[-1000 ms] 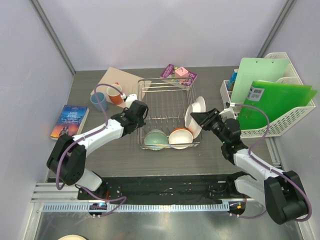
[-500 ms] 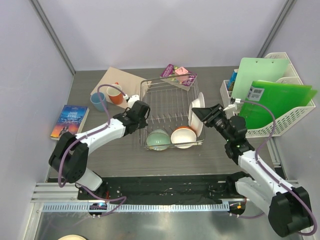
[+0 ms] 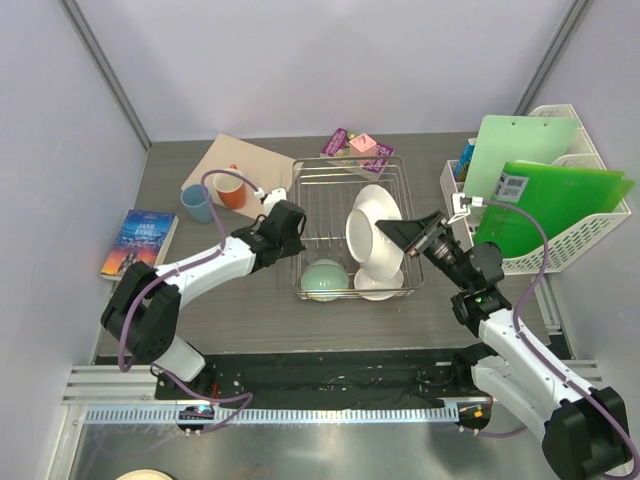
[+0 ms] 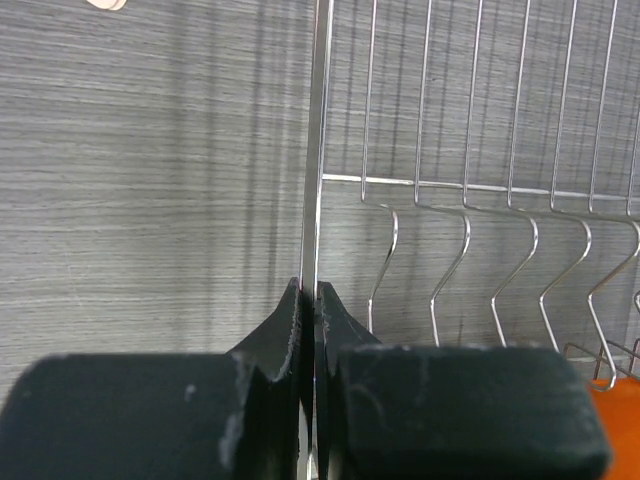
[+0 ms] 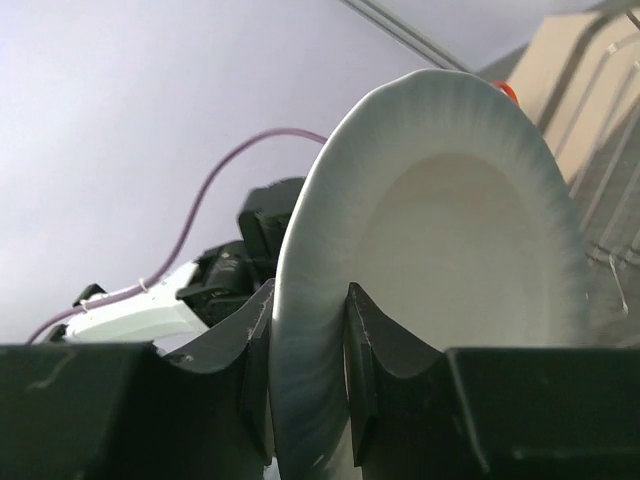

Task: Unload the mixed dishes from the dish rack
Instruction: Pick up the plate from the dish rack.

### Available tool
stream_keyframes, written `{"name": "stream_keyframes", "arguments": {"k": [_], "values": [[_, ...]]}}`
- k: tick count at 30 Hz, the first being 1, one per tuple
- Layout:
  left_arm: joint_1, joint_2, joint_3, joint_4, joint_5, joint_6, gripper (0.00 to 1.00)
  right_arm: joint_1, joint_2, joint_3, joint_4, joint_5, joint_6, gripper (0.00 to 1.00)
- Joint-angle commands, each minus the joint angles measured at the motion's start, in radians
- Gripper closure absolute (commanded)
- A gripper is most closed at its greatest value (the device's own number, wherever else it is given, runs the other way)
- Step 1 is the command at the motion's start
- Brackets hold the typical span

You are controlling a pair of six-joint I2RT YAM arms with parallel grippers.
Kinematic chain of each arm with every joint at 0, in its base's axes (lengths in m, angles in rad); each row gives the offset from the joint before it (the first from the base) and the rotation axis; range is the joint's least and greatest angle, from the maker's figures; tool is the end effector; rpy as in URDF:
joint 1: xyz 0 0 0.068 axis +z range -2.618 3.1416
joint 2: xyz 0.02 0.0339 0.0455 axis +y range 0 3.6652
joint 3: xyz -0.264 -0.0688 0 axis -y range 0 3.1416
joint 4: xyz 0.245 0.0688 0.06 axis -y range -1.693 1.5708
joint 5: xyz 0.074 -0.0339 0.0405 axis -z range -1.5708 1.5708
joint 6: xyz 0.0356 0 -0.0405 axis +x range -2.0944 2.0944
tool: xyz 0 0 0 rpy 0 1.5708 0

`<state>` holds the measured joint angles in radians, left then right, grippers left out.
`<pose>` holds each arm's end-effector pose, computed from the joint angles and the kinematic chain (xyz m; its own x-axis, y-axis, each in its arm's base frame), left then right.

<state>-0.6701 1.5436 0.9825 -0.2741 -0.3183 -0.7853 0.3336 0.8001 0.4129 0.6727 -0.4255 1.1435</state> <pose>0.2613 -0.1928 0.2179 -0.7116 -0.2929 -0.6386 -0.1101 0.9442 -0.3104 0.1726 0.0754 0.2959 -0.5017 0.7034 -0.5034 -0.5209 0.2190 0.8251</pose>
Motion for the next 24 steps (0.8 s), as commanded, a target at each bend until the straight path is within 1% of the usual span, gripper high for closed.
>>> {"name": "stream_keyframes", "arguments": {"k": [1, 4, 10, 11, 13, 14, 16, 17, 19, 20, 22, 24], "values": [[-0.003, 0.052, -0.018, -0.043, 0.054, -0.048, 1.0, 0.001, -0.016, -0.016, 0.107, -0.027, 0.013, 0.99], [-0.002, 0.053, -0.01, -0.05, 0.055, -0.048, 1.0, 0.002, -0.009, -0.007, 0.107, -0.032, -0.002, 0.99], [-0.003, 0.018, 0.018, -0.083, 0.03, -0.042, 0.99, 0.002, 0.004, 0.064, 0.013, -0.044, -0.091, 0.99], [-0.002, 0.012, 0.024, -0.091, 0.027, -0.039, 0.94, 0.002, 0.005, 0.073, 0.001, -0.045, -0.103, 0.99], [-0.003, -0.011, 0.044, -0.114, 0.013, -0.037, 0.89, 0.002, 0.011, 0.105, -0.045, -0.045, -0.143, 0.99], [-0.003, -0.02, 0.053, -0.12, 0.01, -0.028, 0.84, 0.002, 0.017, 0.119, -0.067, -0.045, -0.162, 0.99], [-0.002, -0.034, 0.079, -0.137, 0.002, -0.02, 0.77, 0.002, 0.025, 0.164, -0.133, -0.041, -0.217, 0.99], [-0.002, -0.048, 0.09, -0.154, -0.002, -0.012, 0.68, 0.002, 0.027, 0.176, -0.153, -0.033, -0.24, 0.99], [-0.002, -0.063, 0.117, -0.168, -0.018, 0.0, 0.59, 0.001, 0.025, 0.231, -0.249, -0.01, -0.296, 0.99], [-0.002, -0.08, 0.126, -0.181, -0.024, 0.004, 0.5, 0.002, 0.024, 0.25, -0.278, 0.023, -0.356, 0.99], [0.0, -0.095, 0.146, -0.191, -0.037, 0.02, 0.45, 0.002, 0.027, 0.302, -0.361, 0.053, -0.404, 0.99], [-0.002, -0.108, 0.176, -0.207, -0.047, 0.029, 0.42, 0.002, 0.039, 0.342, -0.418, 0.077, -0.456, 0.99]]}}
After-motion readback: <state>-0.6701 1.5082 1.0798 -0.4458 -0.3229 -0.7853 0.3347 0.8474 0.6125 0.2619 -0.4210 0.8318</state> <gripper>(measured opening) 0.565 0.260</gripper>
